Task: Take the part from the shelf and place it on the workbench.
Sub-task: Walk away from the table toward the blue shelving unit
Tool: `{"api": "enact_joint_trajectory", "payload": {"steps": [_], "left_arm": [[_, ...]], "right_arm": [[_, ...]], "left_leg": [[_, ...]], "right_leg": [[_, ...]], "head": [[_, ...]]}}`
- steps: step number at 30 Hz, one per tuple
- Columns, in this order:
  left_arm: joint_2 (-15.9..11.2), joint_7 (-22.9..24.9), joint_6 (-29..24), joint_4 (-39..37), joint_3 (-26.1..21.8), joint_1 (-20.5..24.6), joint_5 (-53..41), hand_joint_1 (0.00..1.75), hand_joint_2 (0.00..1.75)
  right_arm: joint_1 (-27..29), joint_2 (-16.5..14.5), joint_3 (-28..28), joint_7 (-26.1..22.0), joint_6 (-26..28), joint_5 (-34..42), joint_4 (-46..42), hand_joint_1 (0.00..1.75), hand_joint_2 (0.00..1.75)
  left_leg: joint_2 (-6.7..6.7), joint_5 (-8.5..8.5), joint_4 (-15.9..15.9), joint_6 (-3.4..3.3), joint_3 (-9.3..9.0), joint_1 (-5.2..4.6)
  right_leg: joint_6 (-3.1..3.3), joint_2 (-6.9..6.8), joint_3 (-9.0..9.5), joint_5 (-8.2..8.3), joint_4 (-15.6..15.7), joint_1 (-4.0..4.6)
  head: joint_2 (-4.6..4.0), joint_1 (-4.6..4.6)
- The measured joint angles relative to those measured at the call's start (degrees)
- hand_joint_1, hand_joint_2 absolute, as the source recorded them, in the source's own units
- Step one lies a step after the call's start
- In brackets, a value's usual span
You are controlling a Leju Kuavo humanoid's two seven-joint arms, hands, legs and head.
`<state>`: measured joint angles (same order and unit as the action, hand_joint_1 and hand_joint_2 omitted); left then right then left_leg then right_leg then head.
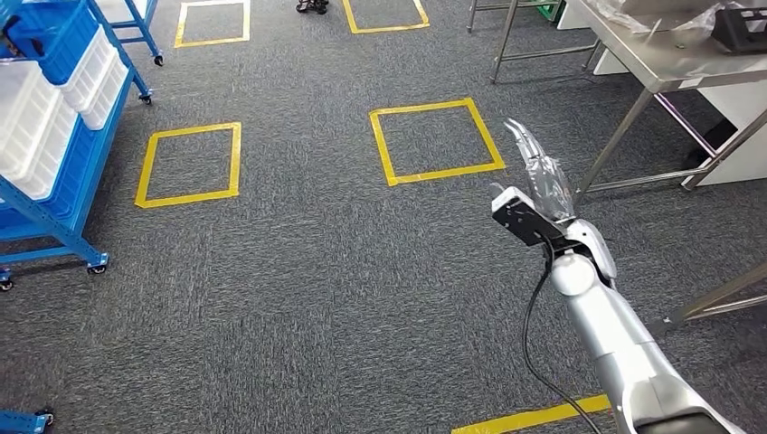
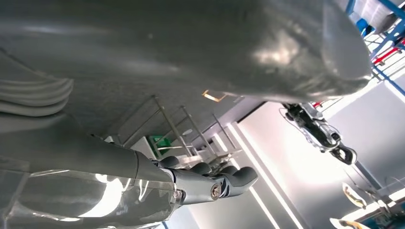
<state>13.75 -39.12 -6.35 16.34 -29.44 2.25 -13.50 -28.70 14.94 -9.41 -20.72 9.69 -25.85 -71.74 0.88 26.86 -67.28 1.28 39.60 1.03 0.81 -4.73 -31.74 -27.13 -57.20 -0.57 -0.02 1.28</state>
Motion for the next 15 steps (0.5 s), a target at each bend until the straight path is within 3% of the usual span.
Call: {"api": "enact_joint_trajectory", "payload": {"steps": [2, 3, 6, 8, 10, 12, 13, 14, 15], "left_arm": [[0.0, 0.25, 0.34, -0.2, 0.76, 0.67, -0.58, 0.0, 0.0], [0.0, 0.5, 0.57, -0.27, 1.2, 1.01, -1.0, 0.0, 0.0], [-0.01, 1.64, 1.17, -0.34, 2.66, 1.66, -2.1, 0.0, 0.0], [-0.02, 2.23, 1.4, -0.34, 3.4, 2.05, -2.54, 0.0, 0.0], [-0.02, 2.63, 1.79, -0.35, 4.2, 2.67, -2.93, 0.0, 0.0], [-0.02, 2.95, 2.23, -0.35, 5.08, 3.15, -3.26, 0.0, 0.0], [-0.02, 3.07, 2.35, -0.34, 5.47, 3.29, -3.38, 0.0, 0.0], [-0.01, 3.19, 2.41, -0.34, 5.79, 3.42, -3.44, 0.0, 0.0], [0.03, 3.3, 2.43, -0.34, 6.1, 3.58, -3.51, 0.0, 0.0]], "right_arm": [[2.53, 1.37, 1.84, 0.81, 0.03, -0.61, -2.67, 0.0, 0.0], [4.14, 2.1, 2.81, 1.27, 0.22, -0.9, -4.18, 0.0, 0.0], [9.55, 3.56, 5.7, 2.03, 0.71, -1.6, -8.97, 0.0, 0.0], [12.36, 4.14, 7.44, 2.06, 0.72, -1.81, -11.64, 0.0, 0.0], [15.5, 5.05, 9.75, 1.98, 0.29, -1.43, -14.19, 0.0, 0.0], [19.16, 5.87, 12.32, 1.79, -0.62, -0.67, -16.7, 0.0, 0.0], [20.8, 6.08, 13.33, 1.67, -1.0, -0.31, -17.93, 0.0, 0.0], [22.29, 6.22, 14.11, 1.55, -1.28, -0.09, -19.15, 0.0, 0.0], [23.64, 6.31, 14.77, 1.43, -1.39, 0.03, -20.48, 0.0, 0.0]], "left_leg": [[1.71, -2.18, 7.07, -0.28, -4.05, -0.31], [2.05, -2.39, 8.71, -0.61, -4.93, -0.52], [0.31, -2.23, 9.42, -1.84, -5.21, -0.8], [-0.83, -2.41, 9.86, -2.59, -5.56, -0.76], [-2.11, -2.48, 10.01, -3.09, -5.67, -0.84], [-3.77, -2.44, 9.94, -3.32, -5.66, -1.05], [-4.57, -2.42, 9.85, -3.35, -5.68, -1.17], [-5.34, -2.38, 9.74, -3.35, -5.73, -1.26], [-6.04, -2.3, 9.59, -3.31, -5.78, -1.32]], "right_leg": [[-0.77, -0.59, 0.33, -0.47, -0.22, 0.04], [-1.17, -1.04, 0.54, -0.69, -0.28, 0.14], [-2.34, -2.41, 1.22, -1.27, -0.19, -0.09], [-2.84, -0.28, 0.65, -3.03, -2.26, -0.55], [-2.87, 3.23, -2.66, -6.64, -9.15, -0.72], [-2.75, 4.59, -6.69, -8.84, -16.2, -0.65], [-2.63, 4.75, -7.53, -8.26, -16.99, -0.64], [-2.45, 4.89, -7.21, -6.53, -15.37, -0.64], [-2.26, 5.35, -5.87, -4.13, -11.81, -0.66]], "head": [[0.0, -0.01], [0.0, -0.03], [0.0, -0.05], [0.0, -0.06], [0.0, -0.08], [0.0, -0.08], [0.0, -0.08], [0.0, -0.08], [0.0, -0.08]]}}
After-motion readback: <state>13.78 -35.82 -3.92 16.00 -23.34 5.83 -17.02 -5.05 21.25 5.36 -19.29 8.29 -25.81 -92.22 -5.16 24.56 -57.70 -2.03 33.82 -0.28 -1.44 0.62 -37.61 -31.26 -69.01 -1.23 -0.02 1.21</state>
